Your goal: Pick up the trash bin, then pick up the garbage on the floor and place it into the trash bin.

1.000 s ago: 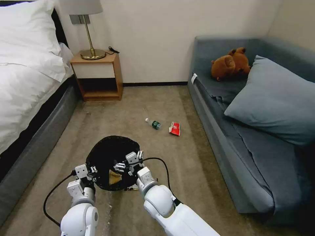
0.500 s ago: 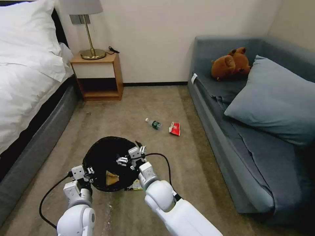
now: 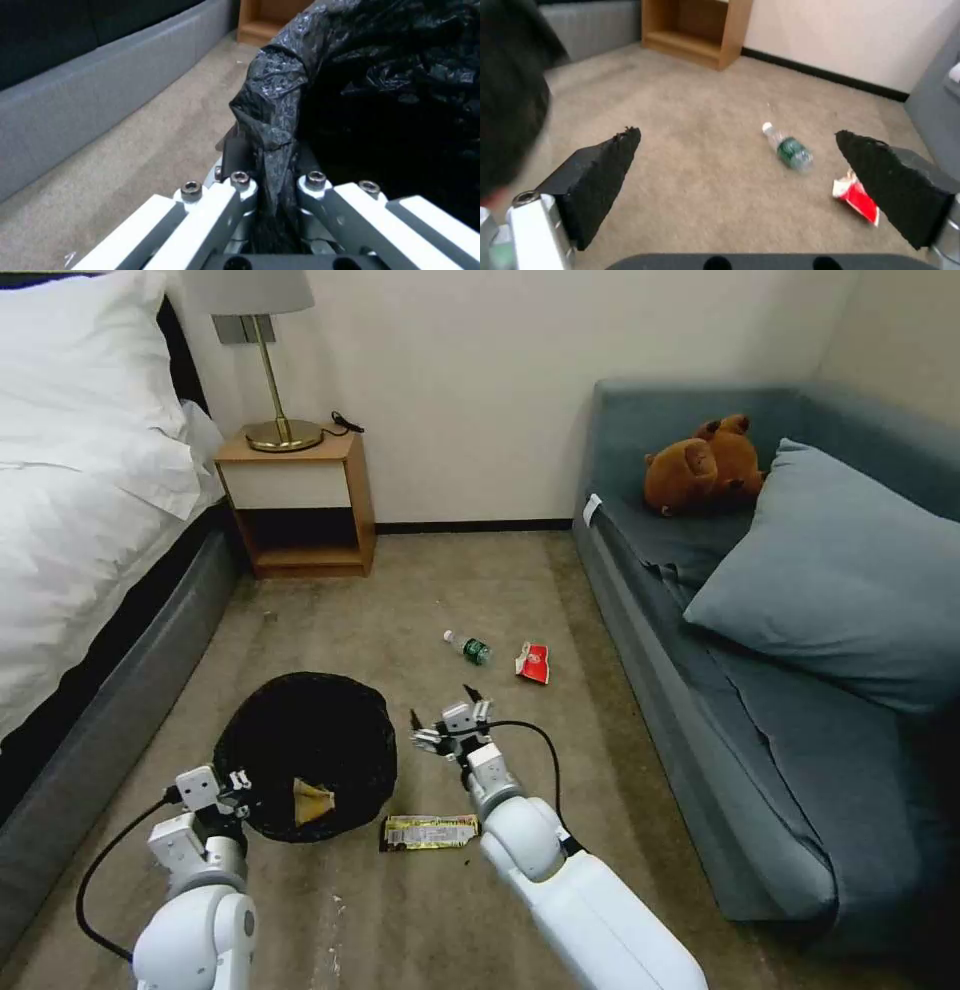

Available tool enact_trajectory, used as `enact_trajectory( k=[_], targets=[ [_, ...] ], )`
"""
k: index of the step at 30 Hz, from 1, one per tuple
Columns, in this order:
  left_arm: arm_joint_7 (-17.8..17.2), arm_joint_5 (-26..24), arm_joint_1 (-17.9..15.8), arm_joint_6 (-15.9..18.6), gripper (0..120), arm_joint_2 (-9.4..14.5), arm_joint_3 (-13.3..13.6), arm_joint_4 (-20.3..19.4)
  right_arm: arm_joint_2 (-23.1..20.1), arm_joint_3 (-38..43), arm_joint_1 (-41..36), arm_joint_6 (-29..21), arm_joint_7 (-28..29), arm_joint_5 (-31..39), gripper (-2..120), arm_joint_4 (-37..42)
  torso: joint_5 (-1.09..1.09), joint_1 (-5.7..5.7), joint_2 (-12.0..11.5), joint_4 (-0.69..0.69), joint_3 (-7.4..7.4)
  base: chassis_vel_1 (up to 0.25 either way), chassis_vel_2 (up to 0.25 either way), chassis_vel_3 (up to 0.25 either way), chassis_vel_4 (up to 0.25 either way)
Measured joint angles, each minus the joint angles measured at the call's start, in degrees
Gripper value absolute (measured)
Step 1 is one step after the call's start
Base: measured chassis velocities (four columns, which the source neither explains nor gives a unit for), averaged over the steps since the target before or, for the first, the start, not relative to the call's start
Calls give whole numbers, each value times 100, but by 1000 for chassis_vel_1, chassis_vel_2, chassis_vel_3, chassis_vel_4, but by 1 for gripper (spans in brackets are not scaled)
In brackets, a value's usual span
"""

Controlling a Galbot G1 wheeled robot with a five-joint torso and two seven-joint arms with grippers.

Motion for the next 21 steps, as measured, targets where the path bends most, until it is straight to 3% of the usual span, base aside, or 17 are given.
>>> enact_trajectory(
  k=[12, 17, 21],
  targets=[
    [-13, -36, -51, 124, 3, 0, -64, -254, -90, 185, -56, 173, -832, -426, 100, -821, 1, 0, 0, 0, 0, 0, 0, 0, 0],
    [-19, 24, 88, 129, 3, -71, -62, -407, -357, -142, 36, 378, -1684, -590, 100, -1099, 0, 0, 0, 0, 0, 0, 0, 0, 0],
    [-20, 46, 123, 129, 3, -91, -70, -424, -411, -255, 103, 467, -1888, -646, 100, -1231, 0, 0, 0, 0, 0, 0, 0, 0, 0]
  ],
)
